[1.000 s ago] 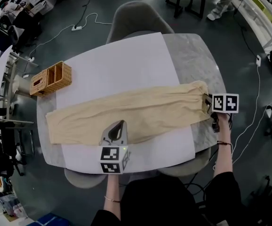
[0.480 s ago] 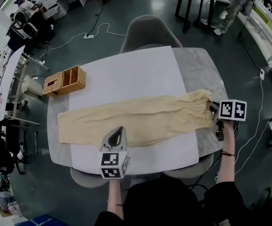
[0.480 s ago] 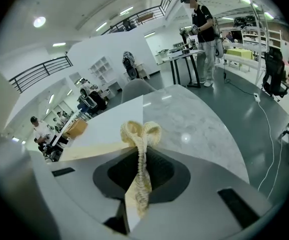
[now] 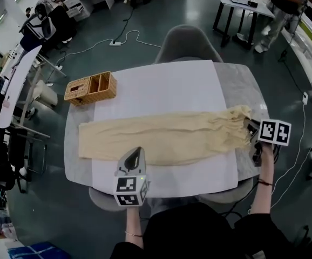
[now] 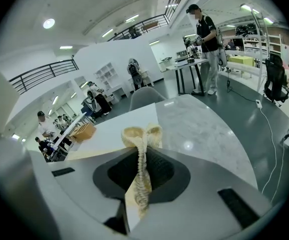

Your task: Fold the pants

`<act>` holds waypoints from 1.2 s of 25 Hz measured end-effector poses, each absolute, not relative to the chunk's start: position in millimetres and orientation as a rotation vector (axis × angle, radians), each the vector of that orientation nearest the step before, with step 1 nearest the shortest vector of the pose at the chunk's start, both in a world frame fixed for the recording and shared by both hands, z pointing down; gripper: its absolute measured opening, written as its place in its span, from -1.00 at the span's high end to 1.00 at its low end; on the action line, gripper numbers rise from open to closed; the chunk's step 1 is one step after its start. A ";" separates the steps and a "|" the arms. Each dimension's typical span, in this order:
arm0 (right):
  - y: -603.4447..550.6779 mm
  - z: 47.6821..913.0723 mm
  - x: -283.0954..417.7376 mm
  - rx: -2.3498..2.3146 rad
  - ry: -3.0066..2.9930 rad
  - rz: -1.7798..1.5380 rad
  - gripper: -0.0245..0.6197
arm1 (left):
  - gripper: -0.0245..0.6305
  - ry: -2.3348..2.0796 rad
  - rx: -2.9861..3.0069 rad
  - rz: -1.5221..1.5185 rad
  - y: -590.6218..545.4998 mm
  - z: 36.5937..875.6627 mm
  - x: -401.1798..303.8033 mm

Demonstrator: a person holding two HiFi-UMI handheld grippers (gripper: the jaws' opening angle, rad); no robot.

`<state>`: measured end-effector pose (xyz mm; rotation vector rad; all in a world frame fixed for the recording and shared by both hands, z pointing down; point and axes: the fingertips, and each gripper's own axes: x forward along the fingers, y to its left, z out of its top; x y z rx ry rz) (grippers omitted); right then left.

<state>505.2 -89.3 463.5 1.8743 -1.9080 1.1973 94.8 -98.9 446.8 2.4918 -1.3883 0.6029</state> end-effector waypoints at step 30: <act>-125.1 398.6 293.2 1.908 -2.031 1.020 0.78 | 0.90 -1.366 2.493 0.486 -118.3 441.5 -81.7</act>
